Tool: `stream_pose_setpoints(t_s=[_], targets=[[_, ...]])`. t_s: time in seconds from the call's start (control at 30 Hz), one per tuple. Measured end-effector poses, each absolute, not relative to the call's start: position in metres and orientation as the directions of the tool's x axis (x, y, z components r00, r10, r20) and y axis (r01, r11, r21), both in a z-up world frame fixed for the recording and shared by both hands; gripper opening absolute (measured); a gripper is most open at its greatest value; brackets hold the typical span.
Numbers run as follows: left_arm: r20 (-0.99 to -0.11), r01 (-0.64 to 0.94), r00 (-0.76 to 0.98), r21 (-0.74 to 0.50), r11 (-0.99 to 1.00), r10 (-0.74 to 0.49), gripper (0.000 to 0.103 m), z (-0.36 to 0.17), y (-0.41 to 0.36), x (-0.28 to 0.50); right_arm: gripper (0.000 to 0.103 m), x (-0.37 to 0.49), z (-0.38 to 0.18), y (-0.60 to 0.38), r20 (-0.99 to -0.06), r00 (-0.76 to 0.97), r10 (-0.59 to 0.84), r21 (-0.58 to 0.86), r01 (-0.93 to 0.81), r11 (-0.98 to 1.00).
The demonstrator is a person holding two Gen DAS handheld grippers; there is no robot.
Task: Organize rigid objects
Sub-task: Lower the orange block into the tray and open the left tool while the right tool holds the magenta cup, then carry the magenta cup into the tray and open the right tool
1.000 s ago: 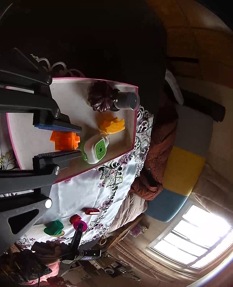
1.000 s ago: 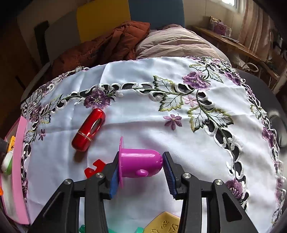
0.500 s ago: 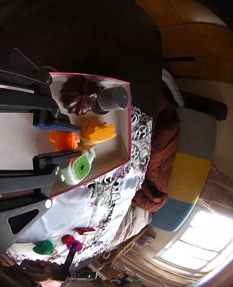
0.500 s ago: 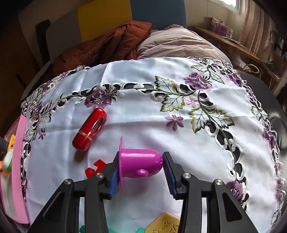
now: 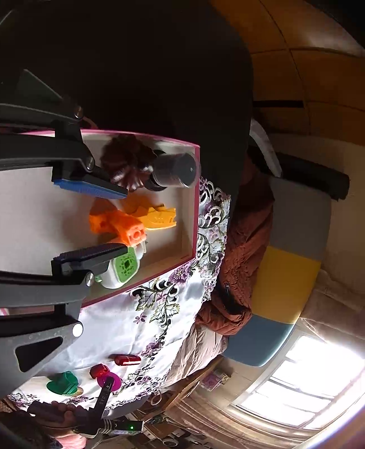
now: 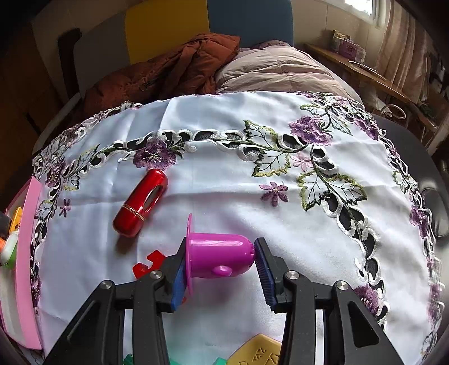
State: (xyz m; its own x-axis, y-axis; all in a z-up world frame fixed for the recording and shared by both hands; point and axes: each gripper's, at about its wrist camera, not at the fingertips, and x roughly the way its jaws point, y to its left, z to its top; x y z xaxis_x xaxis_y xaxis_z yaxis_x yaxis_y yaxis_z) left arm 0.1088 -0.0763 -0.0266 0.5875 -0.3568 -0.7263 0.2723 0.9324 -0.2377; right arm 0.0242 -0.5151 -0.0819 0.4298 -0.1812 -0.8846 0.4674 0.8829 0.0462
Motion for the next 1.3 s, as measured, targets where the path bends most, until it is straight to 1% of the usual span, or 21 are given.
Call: stream_pose_setpoints(t_s=[0.17,0.4,0.63,0.93,1.3], targets=[[-0.739,0.257,0.578,-0.237,0.937,-0.345,0.032,-0.03,-0.071,0.09,0.044,0.024,-0.081,-0.515,-0.882,0.434,-0.185,0.043,0.465,0.884],[-0.736,0.297,0.578,-0.213,0.931,-0.352,0.032,-0.028,-0.081,0.071,0.044,0.021,-0.074,-0.513,-0.864,0.465,-0.195,0.049,0.461,0.886],[-0.747,0.297,0.57,-0.2,0.934,-0.342,0.032,-0.028,-0.091,0.065,0.044,0.02,-0.065,-0.513,-0.844,0.499,-0.195,0.066,0.458,0.886],[-0.763,0.3,0.564,-0.169,0.939,-0.317,0.032,-0.028,-0.101,0.057,0.044,0.022,-0.051,-0.501,-0.81,0.565,-0.159,0.101,0.402,0.91],[-0.754,0.292,0.574,-0.176,0.94,-0.319,0.032,-0.023,-0.089,0.051,0.044,0.024,-0.049,-0.492,-0.812,0.567,-0.142,0.102,0.376,0.921]])
